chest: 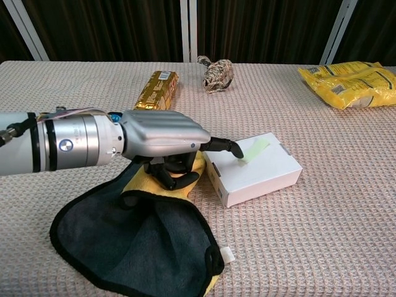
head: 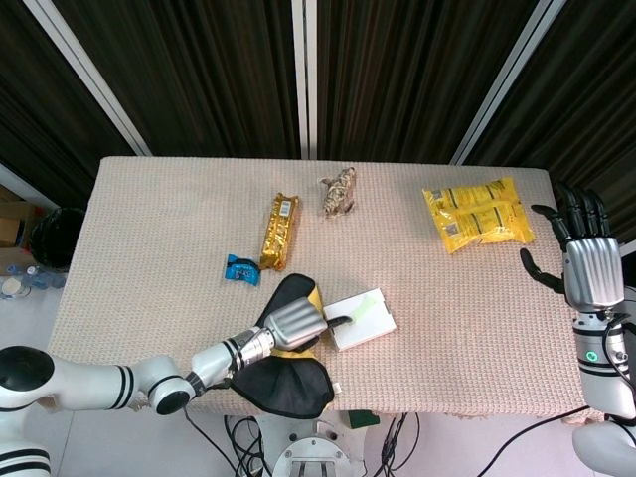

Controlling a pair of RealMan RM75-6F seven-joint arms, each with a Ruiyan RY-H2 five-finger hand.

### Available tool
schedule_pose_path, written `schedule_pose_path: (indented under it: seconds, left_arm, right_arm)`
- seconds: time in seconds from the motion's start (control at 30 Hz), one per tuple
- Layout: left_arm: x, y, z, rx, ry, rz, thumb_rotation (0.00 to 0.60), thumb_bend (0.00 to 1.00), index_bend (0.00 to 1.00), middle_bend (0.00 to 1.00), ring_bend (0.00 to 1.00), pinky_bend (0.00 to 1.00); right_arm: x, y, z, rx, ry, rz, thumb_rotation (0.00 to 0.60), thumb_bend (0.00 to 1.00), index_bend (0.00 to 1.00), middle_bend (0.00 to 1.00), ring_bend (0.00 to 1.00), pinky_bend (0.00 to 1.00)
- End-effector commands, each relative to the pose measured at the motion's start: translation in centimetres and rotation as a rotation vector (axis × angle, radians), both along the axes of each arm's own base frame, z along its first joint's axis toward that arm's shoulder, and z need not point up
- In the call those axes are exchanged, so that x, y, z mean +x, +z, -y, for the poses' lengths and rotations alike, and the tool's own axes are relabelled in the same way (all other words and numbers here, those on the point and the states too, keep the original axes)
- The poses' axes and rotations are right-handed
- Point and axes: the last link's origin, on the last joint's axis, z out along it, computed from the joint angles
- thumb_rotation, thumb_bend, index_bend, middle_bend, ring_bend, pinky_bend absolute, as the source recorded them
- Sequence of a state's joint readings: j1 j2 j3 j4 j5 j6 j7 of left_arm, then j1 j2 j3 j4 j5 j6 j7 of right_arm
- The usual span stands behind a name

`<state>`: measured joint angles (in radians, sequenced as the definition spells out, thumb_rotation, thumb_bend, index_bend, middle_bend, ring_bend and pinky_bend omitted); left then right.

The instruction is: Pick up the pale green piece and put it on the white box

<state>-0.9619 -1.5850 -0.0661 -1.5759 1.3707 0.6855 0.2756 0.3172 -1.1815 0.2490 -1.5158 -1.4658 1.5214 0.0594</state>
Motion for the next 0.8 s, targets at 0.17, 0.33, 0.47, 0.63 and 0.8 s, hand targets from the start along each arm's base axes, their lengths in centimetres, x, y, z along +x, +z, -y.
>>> schedule_pose_path:
  seconds: [0.17, 0.33, 0.47, 0.63, 0.8]
  left_arm:
    - [-0.17, -0.31, 0.08, -0.007, -0.004, -0.022, 0.600, 0.56, 0.10, 0.98, 0.86, 0.66]
    - [-0.28, -0.48, 0.23, -0.015, -0.007, -0.039, 0.600, 0.56, 0.11, 0.98, 0.86, 0.66]
    - [-0.33, -0.58, 0.30, -0.020, -0.009, -0.047, 0.600, 0.56, 0.13, 0.98, 0.86, 0.66]
    - [-0.19, -0.46, 0.28, -0.017, -0.005, -0.040, 0.600, 0.56, 0.13, 0.98, 0.86, 0.66]
    - [0.30, -0.13, 0.24, -0.001, -0.006, -0.001, 0.600, 0.56, 0.13, 0.98, 0.86, 0.66]
  right_arm:
    - [0.00, 0.07, -0.05, -0.001, 0.002, 0.000, 0.600, 0.28, 0.25, 0.01, 0.00, 0.00]
    - [-0.12, 0.03, -0.09, 0.000, -0.001, 0.001, 0.600, 0.28, 0.25, 0.01, 0.00, 0.00]
    - [-0.18, -0.02, -0.07, 0.002, -0.002, 0.001, 0.600, 0.28, 0.25, 0.01, 0.00, 0.00]
    - [-0.23, 0.00, -0.08, 0.000, -0.002, 0.002, 0.600, 0.28, 0.25, 0.01, 0.00, 0.00]
    - [-0.29, 0.03, -0.15, -0.001, -0.002, 0.002, 0.600, 0.28, 0.25, 0.01, 0.00, 0.00]
